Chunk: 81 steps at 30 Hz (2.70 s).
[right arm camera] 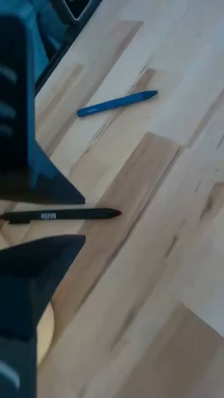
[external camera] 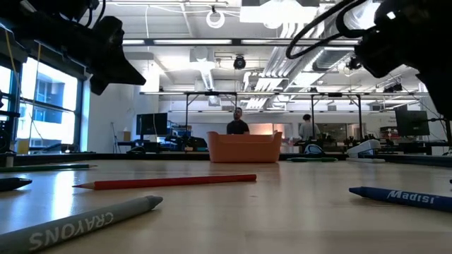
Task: Sort crayons/erasers/pens/pencils in bins
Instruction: Put the black pen into the white bin
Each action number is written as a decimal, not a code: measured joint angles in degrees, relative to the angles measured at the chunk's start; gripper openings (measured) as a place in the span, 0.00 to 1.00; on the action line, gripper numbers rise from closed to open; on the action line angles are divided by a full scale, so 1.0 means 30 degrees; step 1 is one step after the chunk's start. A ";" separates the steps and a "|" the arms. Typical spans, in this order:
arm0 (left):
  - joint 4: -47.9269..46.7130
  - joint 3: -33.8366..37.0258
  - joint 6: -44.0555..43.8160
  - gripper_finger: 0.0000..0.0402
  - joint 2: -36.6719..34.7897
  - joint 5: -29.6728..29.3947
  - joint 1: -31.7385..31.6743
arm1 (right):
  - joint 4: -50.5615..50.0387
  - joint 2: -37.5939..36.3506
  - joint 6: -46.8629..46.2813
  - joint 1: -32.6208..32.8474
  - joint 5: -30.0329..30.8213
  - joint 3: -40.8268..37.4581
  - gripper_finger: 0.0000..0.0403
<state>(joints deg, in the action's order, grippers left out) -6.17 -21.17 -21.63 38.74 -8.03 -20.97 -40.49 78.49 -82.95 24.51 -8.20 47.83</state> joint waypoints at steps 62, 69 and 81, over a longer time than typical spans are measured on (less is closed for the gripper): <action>0.0026 -0.0007 -0.3004 0.00 0.0007 0.3595 0.0007 | 0.3078 0.2630 0.3371 -0.1104 0.2932 0.2120 0.03; 0.1809 -0.0007 -0.3887 0.00 0.0007 0.5482 0.0019 | 0.7309 -0.0175 0.8819 -0.4592 0.5567 0.2137 0.03; 0.9529 -0.0015 -0.4217 0.28 0.3159 0.6624 0.1023 | 2.0880 0.1196 1.5311 -0.9666 0.3512 0.2142 0.03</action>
<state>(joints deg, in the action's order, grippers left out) 22.41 -21.21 -34.28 48.22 11.84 -17.90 22.15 82.08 -37.02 -4.48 2.34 54.26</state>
